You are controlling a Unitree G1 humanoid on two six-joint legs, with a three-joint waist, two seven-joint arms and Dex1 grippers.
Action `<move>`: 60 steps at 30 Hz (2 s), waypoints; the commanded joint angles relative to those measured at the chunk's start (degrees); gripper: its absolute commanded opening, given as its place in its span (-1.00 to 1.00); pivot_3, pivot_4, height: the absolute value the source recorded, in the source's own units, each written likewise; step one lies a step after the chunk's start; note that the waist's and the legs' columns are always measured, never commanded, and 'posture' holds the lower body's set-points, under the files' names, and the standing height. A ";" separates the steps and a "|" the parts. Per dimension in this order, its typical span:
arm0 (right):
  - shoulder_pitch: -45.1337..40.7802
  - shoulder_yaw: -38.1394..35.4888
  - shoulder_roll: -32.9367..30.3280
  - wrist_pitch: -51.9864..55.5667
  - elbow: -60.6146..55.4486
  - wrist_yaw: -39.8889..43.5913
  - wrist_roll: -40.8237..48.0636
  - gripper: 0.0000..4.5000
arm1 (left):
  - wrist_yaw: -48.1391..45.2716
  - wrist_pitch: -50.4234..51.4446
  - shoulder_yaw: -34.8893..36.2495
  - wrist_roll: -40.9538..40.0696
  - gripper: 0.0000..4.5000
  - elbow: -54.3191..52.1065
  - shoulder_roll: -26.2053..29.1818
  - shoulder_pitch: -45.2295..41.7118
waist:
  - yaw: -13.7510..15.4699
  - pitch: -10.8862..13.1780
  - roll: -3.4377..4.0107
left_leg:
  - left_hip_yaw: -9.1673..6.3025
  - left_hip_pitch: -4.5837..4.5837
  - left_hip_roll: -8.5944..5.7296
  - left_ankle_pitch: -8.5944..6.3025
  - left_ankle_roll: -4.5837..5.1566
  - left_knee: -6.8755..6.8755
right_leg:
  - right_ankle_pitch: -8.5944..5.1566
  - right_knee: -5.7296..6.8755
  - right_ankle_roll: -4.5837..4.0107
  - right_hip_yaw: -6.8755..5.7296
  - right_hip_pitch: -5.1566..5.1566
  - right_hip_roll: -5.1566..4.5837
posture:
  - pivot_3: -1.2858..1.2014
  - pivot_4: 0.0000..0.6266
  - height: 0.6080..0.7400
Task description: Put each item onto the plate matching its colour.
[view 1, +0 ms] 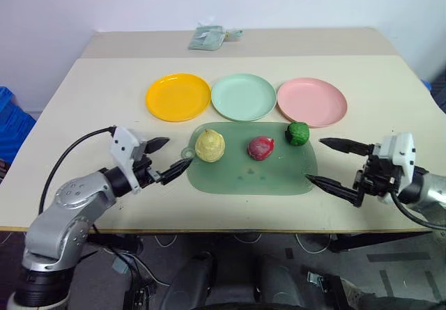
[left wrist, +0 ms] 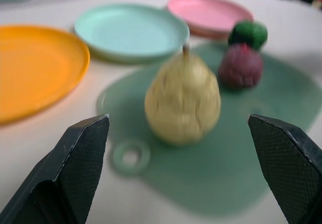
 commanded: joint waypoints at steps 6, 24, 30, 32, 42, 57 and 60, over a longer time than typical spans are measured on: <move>-5.23 4.89 1.95 -5.10 5.55 3.87 -1.52 0.98 | 5.88 2.01 -4.71 4.27 1.00 4.25 -4.93 -7.04 | 0.03 0.01 -0.02 | -0.01 0.00 0.00 0.01 0.01 0.08 | 0.06 0.01 0.09 -0.01 0.03 0.02 | 0.03 -0.52 1.00; -4.84 5.53 2.29 -4.80 2.93 1.45 -1.57 0.98 | 6.83 5.57 -11.38 10.36 1.00 11.97 -10.92 -16.24 | -0.07 0.01 -0.01 | -0.01 0.00 -0.01 0.01 0.01 0.26 | 0.15 0.13 0.21 0.00 0.04 0.06 | 0.03 -0.52 1.00; -3.95 5.19 2.45 -4.51 1.72 0.23 -1.52 0.99 | 6.03 6.08 -13.35 11.49 0.89 13.83 -12.27 -16.86 | 0.06 0.01 -0.01 | -0.01 -0.01 -0.02 0.01 0.01 0.32 | 0.16 0.16 0.22 0.00 0.06 0.05 | 0.03 -0.52 1.00; -3.64 5.04 2.43 -4.46 1.39 -0.15 -1.55 1.00 | 5.81 5.80 -13.62 11.85 0.64 14.33 -12.49 -16.78 | 0.06 0.00 -0.02 | -0.01 -0.01 -0.02 0.01 0.01 0.32 | 0.16 0.15 0.22 0.00 0.07 0.05 | 0.03 -0.52 1.00; -4.04 4.79 2.52 -4.38 1.26 -1.25 -1.60 1.00 | 11.79 1.33 -8.20 15.27 0.21 18.73 -15.44 -21.10 | 0.11 0.00 -0.02 | -0.01 0.00 -0.02 0.01 0.01 0.34 | 0.16 0.17 0.23 -0.01 0.07 0.06 | 0.03 -0.52 1.00; -15.39 9.93 9.60 -5.32 6.49 -7.61 -4.71 1.00 | 29.47 -30.98 1.42 26.42 0.21 83.38 -18.37 -57.54 | -0.26 0.19 -0.37 | 0.15 -0.05 -0.16 0.17 -0.25 0.42 | 0.28 0.35 0.44 0.00 -0.05 0.01 | 0.03 -0.52 1.00; -18.17 11.29 12.16 -5.24 7.83 -9.64 -5.61 1.00 | 29.79 -34.66 1.42 27.43 0.21 89.99 -18.41 -59.36 | -0.23 0.24 -0.45 | 0.16 -0.06 -0.15 0.17 -0.24 0.41 | 0.27 0.37 0.45 0.01 -0.10 0.02 | 0.03 -0.52 1.00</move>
